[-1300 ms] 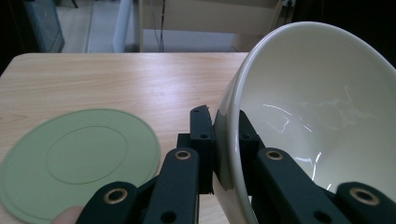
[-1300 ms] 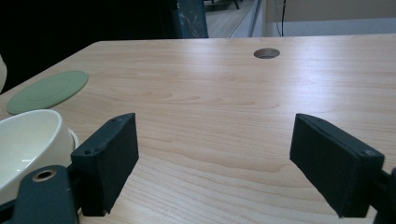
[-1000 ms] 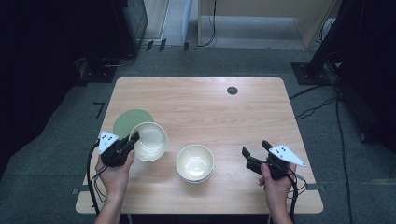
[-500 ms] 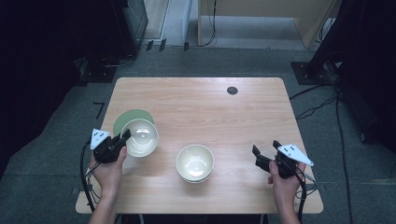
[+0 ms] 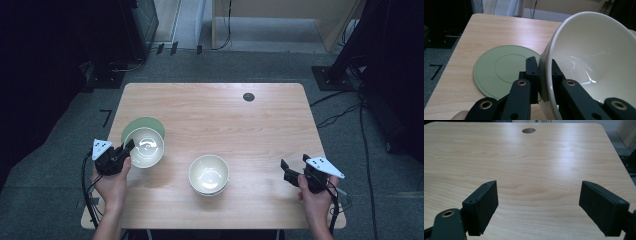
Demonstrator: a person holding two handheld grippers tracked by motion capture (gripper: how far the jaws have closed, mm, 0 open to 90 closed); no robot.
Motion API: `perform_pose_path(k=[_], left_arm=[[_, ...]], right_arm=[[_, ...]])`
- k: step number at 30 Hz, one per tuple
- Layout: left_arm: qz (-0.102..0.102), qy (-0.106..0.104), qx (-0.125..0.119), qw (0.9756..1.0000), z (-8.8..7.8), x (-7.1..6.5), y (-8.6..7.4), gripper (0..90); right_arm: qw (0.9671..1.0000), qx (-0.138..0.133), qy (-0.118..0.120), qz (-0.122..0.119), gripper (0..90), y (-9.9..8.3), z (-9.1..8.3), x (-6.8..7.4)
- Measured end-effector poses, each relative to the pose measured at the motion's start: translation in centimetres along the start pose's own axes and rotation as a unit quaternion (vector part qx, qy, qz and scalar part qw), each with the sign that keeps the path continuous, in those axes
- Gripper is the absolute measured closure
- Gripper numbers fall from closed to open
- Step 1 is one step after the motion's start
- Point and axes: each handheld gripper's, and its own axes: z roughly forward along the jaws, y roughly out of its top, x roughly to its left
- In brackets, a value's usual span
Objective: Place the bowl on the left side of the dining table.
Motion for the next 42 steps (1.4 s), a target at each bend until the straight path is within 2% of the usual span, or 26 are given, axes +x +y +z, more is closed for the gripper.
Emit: perform_pose_path(k=[1, 7, 8, 13, 17, 20, 26, 32, 36, 42], left_arm=[[-0.002, 0.001, 0.001, 1.0, 0.0, 0.3, 0.0, 83.4], [-0.007, 0.01, 0.007, 0.9999, 0.2, 1.1, -0.1, 83.3], [-0.01, 0.011, 0.008, 0.9999, 0.2, 1.3, -0.1, 83.3], [-0.023, 0.016, 0.009, 0.9996, 0.4, 2.1, -0.2, 83.3], [-0.022, 0.023, 0.012, 0.9994, 0.6, 2.4, -0.1, 83.3], [-0.022, 0.029, 0.014, 0.9992, 0.8, 2.5, 0.0, 83.3], [-0.026, 0.035, 0.033, 0.9985, 1.8, 2.9, 0.1, 83.4], [-0.03, 0.037, 0.04, 0.9981, 2.4, 3.1, 0.4, 83.4], [-0.046, 0.037, 0.05, 0.997, 3.1, 3.5, 0.8, 83.4], [-0.047, 0.046, 0.051, 0.9965, 3.5, 3.8, 1.3, 83.4]], right_arm=[[1.0, 0.005, -0.006, 0.002, 15.5, -0.4, -0.2, -0.7], [0.9995, 0.023, -0.019, 0.013, 15.4, -1.1, -0.5, -2.1], [0.9989, 0.033, -0.023, 0.024, 15.3, -1.5, -0.4, -2.7], [0.9977, 0.05, -0.031, 0.033, 15.2, -2.1, -0.3, -3.4], [0.9968, 0.064, -0.038, 0.029, 15.3, -2.5, 0.0, -3.8], [0.9961, 0.074, -0.038, 0.031, 15.2, -2.7, 0.2, -3.8], [0.9926, 0.11, -0.045, 0.025, 15.1, -3.5, 0.9, -3.6], [0.9917, 0.118, -0.047, 0.019, 14.8, -3.5, 1.1, -3.5], [0.9896, 0.129, -0.062, -0.012, 14.5, -3.5, 1.3, -2.8], [0.9898, 0.129, -0.059, -0.009, 14.1, -3.5, 1.3, -2.7]])
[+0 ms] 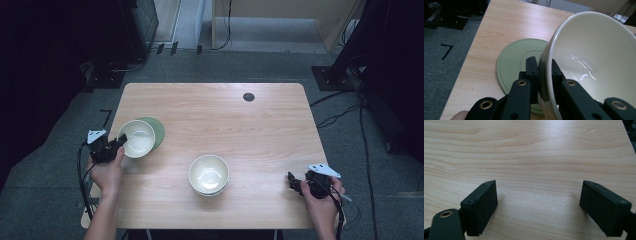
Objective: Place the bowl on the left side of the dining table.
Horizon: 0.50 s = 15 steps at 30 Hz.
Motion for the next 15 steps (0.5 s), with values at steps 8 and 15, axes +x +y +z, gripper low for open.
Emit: perform_pose_path(k=[8, 15], left_arm=[[-0.001, 0.005, 0.012, 0.9999, 0.8, 0.2, 0.8, 83.4], [-0.009, 0.007, 0.029, 0.9995, 1.6, 0.5, 1.2, 83.4]], right_arm=[[1.0, 0.001, 0.0, 0.001, 14.0, 0.0, 0.0, 0.0], [1.0, 0.0, 0.0, 0.0, 14.0, 0.0, 0.0, 0.0]])
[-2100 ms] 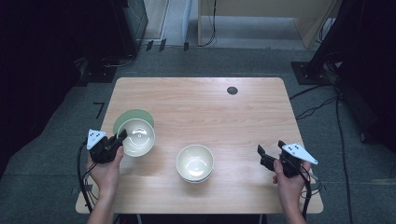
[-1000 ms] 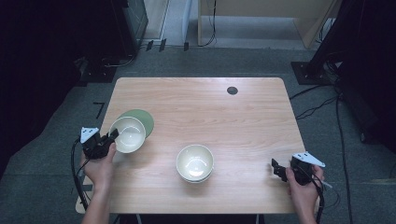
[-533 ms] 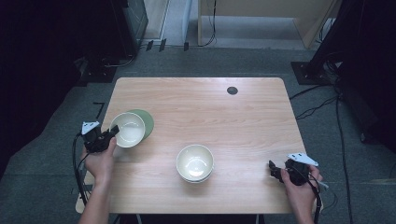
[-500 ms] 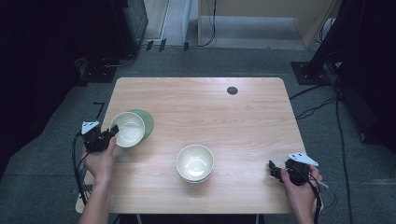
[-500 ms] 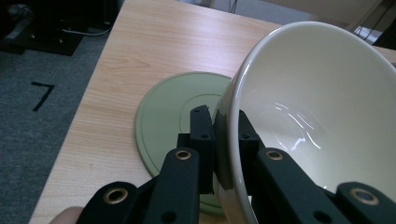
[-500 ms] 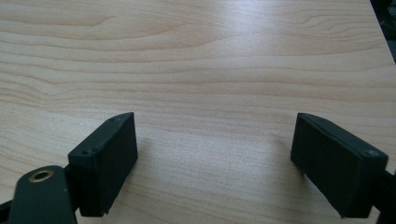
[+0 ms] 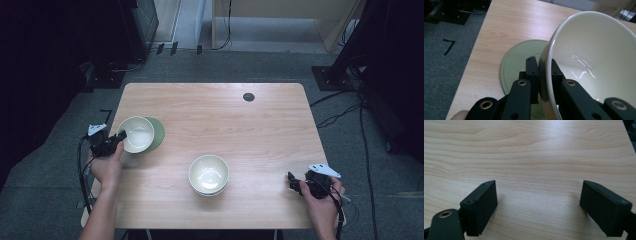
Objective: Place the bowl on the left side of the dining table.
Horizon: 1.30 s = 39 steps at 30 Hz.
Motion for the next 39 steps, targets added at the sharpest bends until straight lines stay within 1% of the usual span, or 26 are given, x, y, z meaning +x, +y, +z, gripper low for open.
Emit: perform_pose_path(k=[2, 3, 4, 5, 7, 8, 9, 10, 11, 12, 13, 14, 15, 16, 18, 20, 21, 22, 23, 24, 27, 31, 35, 37, 39], left_arm=[[-0.008, 0.002, 0.012, 0.9999, 0.4, 0.3, 0.3, 83.5], [-0.008, 0.002, 0.012, 0.9999, 0.4, 0.3, 0.3, 83.4], [-0.014, 0.005, 0.02, 0.9997, 0.7, 0.5, 0.5, 83.4], [-0.014, 0.005, 0.02, 0.9997, 0.7, 0.5, 0.5, 83.4], [-0.021, 0.007, 0.027, 0.9994, 0.9, 0.8, 0.8, 83.5], [-0.023, 0.009, 0.034, 0.9991, 1.1, 0.9, 1.0, 83.4], [-0.023, 0.009, 0.034, 0.9991, 1.1, 0.9, 1.0, 83.4], [-0.025, 0.009, 0.043, 0.9987, 1.3, 1.1, 1.3, 83.4], [-0.025, 0.009, 0.043, 0.9987, 1.3, 1.1, 1.3, 83.4], [-0.028, 0.008, 0.051, 0.9983, 1.5, 1.3, 1.6, 83.4], [-0.028, 0.008, 0.051, 0.9983, 1.5, 1.3, 1.6, 83.3], [-0.034, 0.006, 0.057, 0.9978, 1.8, 1.4, 1.7, 83.3], [-0.034, 0.004, 0.06, 0.9976, 1.9, 1.4, 1.7, 83.4], [-0.032, 0.005, 0.069, 0.9971, 2.2, 1.4, 1.9, 83.3], [-0.03, 0.006, 0.072, 0.9969, 2.4, 1.4, 2.0, 83.3], [-0.041, -0.002, 0.081, 0.9959, 2.9, 1.6, 2.3, 83.3], [-0.041, -0.002, 0.081, 0.9959, 2.9, 1.6, 2.3, 83.3], [-0.05, -0.008, 0.082, 0.9954, 3.2, 1.7, 2.4, 83.3], [-0.053, -0.01, 0.082, 0.9951, 3.3, 1.7, 2.5, 83.3], [-0.053, -0.01, 0.082, 0.9951, 3.3, 1.7, 2.5, 83.3], [-0.045, -0.005, 0.094, 0.9946, 3.9, 1.5, 2.7, 83.2], [-0.046, -0.001, 0.096, 0.9943, 4.3, 1.5, 2.7, 83.1], [-0.041, 0.006, 0.103, 0.9938, 4.6, 1.4, 2.6, 83.1], [-0.044, 0.005, 0.104, 0.9936, 4.7, 1.5, 2.5, 83.2], [-0.044, 0.009, 0.105, 0.9934, 4.7, 1.5, 2.5, 83.2]], right_arm=[[1.0, 0.0, 0.0, 0.001, 14.0, 0.0, 0.0, 0.0], [1.0, 0.0, 0.0, 0.001, 14.0, 0.0, 0.0, 0.0], [1.0, 0.0, 0.0, 0.001, 14.1, 0.0, 0.0, 0.0], [1.0, 0.0, 0.0, 0.001, 14.1, 0.0, 0.0, 0.0], [1.0, 0.0, 0.0, 0.001, 14.0, 0.0, 0.0, 0.0], [1.0, 0.0, 0.0, 0.001, 14.0, 0.0, 0.0, 0.0], [1.0, 0.0, 0.0, 0.001, 14.0, 0.0, 0.0, 0.0], [1.0, 0.0, 0.0, 0.001, 14.1, 0.0, 0.0, 0.0], [1.0, 0.0, 0.0, 0.001, 14.1, 0.0, 0.0, 0.0], [1.0, 0.001, 0.0, 0.001, 14.1, 0.0, 0.0, 0.0], [1.0, 0.001, 0.0, 0.001, 14.1, 0.0, 0.0, 0.0], [1.0, 0.001, 0.0, 0.001, 14.1, 0.0, 0.0, 0.0], [1.0, 0.001, 0.0, 0.001, 14.0, 0.0, 0.0, 0.0], [1.0, 0.0, 0.0, 0.001, 14.0, 0.0, 0.0, 0.0], [1.0, 0.0, 0.0, 0.001, 14.0, 0.0, 0.0, 0.0], [1.0, 0.0, 0.0, 0.001, 14.1, 0.0, 0.0, 0.0], [1.0, 0.0, 0.0, 0.001, 14.1, 0.0, 0.0, 0.0], [1.0, 0.0, 0.0, 0.001, 14.0, 0.0, 0.0, 0.0], [1.0, 0.0, 0.0, 0.001, 14.1, 0.0, 0.0, 0.0], [1.0, 0.001, 0.0, 0.001, 14.1, 0.0, 0.0, 0.0], [1.0, 0.0, 0.0, 0.001, 14.1, 0.0, 0.0, 0.0], [1.0, 0.0, 0.0, 0.001, 14.0, 0.0, 0.0, 0.0], [1.0, 0.001, 0.0, 0.001, 14.1, 0.0, 0.0, 0.0], [1.0, 0.001, 0.0, 0.001, 14.1, 0.0, 0.0, 0.0], [1.0, 0.001, 0.0, 0.001, 14.0, 0.0, 0.0, 0.0]])
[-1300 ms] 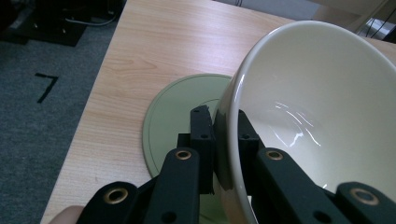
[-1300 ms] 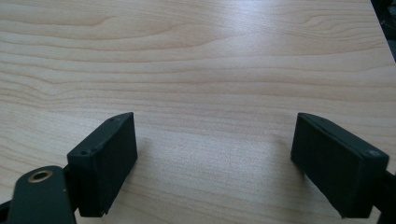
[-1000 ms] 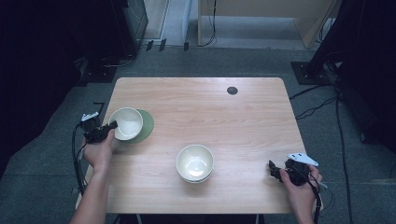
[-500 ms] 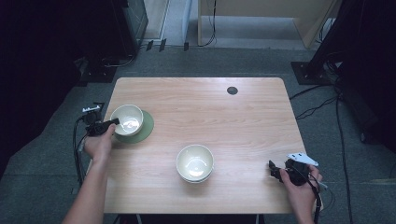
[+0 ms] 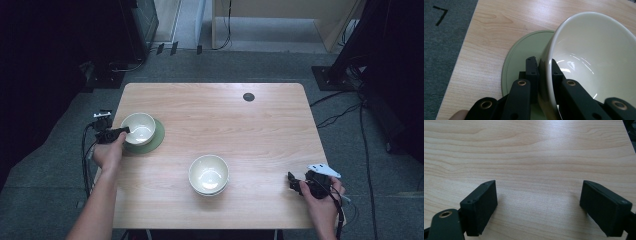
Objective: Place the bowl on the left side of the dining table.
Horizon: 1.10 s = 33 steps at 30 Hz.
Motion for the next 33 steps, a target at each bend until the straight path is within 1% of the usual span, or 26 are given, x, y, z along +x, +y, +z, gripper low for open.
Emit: perform_pose_path(k=[4, 5, 7, 8, 9, 10, 11, 12, 13, 14, 15, 16, 17, 18, 19, 20, 21, 23, 25, 28, 30, 31, 33], left_arm=[[-0.003, 0.008, 0.0, 1.0, 0.1, 0.1, -0.2, 83.2], [-0.006, 0.007, -0.004, 0.9999, 0.1, 0.1, -0.2, 82.7], [-0.006, 0.002, -0.009, 0.9999, 0.0, 0.2, -0.2, 80.7], [-0.01, -0.005, -0.013, 0.9998, -0.1, 0.3, -0.2, 77.6], [-0.011, -0.004, -0.013, 0.9999, -0.1, 0.3, -0.1, 71.9], [-0.011, -0.004, -0.013, 0.9999, -0.1, 0.3, -0.1, 64.1], [-0.012, -0.003, -0.018, 0.9998, -0.2, 0.3, -0.1, 64.1], [-0.014, 0.0, -0.019, 0.9997, -0.3, 0.3, -0.1, 54.2], [-0.012, 0.006, -0.018, 0.9997, -0.3, 0.1, 0.0, 36.3], [-0.012, 0.006, -0.018, 0.9997, -0.3, 0.1, 0.0, 27.7], [-0.004, 0.019, -0.024, 0.9995, -0.5, -0.1, -0.1, 18.3], [-0.004, 0.019, -0.024, 0.9995, -0.5, -0.1, -0.1, 14.5], [0.0, 0.018, -0.031, 0.9994, -0.7, -0.2, -0.2, 14.5], [0.003, 0.019, -0.037, 0.9991, -0.9, -0.2, -0.2, 10.2], [0.015, 0.043, -0.046, 0.9979, -1.3, -0.5, -0.4, 9.7], [0.015, 0.043, -0.046, 0.9979, -1.3, -0.5, -0.4, 9.7], [0.017, 0.044, -0.055, 0.9973, -1.7, -0.5, -0.6, 9.7], [0.015, 0.041, -0.058, 0.9973, -1.8, -0.5, -0.7, 9.7], [0.015, 0.032, -0.061, 0.9975, -2.3, -0.5, -1.0, 9.7], [0.018, 0.03, -0.067, 0.9971, -2.7, -0.6, -1.3, 9.7], [0.018, 0.025, -0.075, 0.9967, -3.1, -0.6, -1.6, 9.7], [0.018, 0.025, -0.075, 0.9967, -3.1, -0.6, -1.6, 9.7], [0.021, 0.02, -0.082, 0.9962, -3.6, -0.7, -1.9, 9.7]], right_arm=[[1.0, 0.0, 0.0, 0.0, 14.1, 0.0, 0.0, 0.0], [1.0, 0.0, 0.0, 0.0, 14.0, 0.0, 0.0, 0.0], [1.0, 0.0, 0.0, 0.0, 14.0, 0.0, 0.0, 0.0], [1.0, 0.0, 0.0, 0.0, 14.1, 0.0, 0.0, 0.0], [1.0, 0.0, 0.0, 0.0, 14.1, 0.0, 0.0, 0.0], [1.0, 0.0, 0.0, 0.0, 14.1, 0.0, 0.0, 0.0], [1.0, 0.0, 0.0, 0.0, 14.0, 0.0, 0.0, 0.0], [1.0, 0.0, 0.0, 0.0, 14.1, 0.0, 0.0, 0.0], [1.0, 0.0, 0.0, 0.0, 14.1, 0.0, 0.0, 0.0], [1.0, 0.0, 0.0, 0.0, 14.1, 0.0, 0.0, 0.0], [1.0, 0.0, 0.0, 0.0, 14.1, 0.0, 0.0, 0.0], [1.0, 0.0, 0.0, 0.0, 14.0, 0.0, 0.0, 0.0], [1.0, 0.0, 0.0, 0.0, 14.0, 0.0, 0.0, 0.0], [1.0, 0.0, 0.0, 0.0, 14.0, 0.0, 0.0, 0.0], [1.0, 0.0, 0.0, 0.0, 14.1, 0.0, 0.0, 0.0], [1.0, 0.0, 0.0, 0.0, 14.0, 0.0, 0.0, 0.0], [1.0, 0.0, 0.0, 0.0, 14.1, 0.0, 0.0, 0.0], [1.0, 0.0, 0.0, 0.0, 14.0, 0.0, 0.0, 0.0], [1.0, 0.0, 0.0, 0.0, 14.0, 0.0, 0.0, 0.0], [1.0, 0.0, 0.0, 0.0, 14.1, 0.0, 0.0, 0.0], [1.0, 0.0, 0.0, 0.0, 14.0, 0.0, 0.0, 0.0], [1.0, 0.0, 0.0, 0.0, 14.0, 0.0, 0.0, 0.0], [1.0, 0.0, 0.0, 0.0, 14.1, 0.0, 0.0, 0.0]])
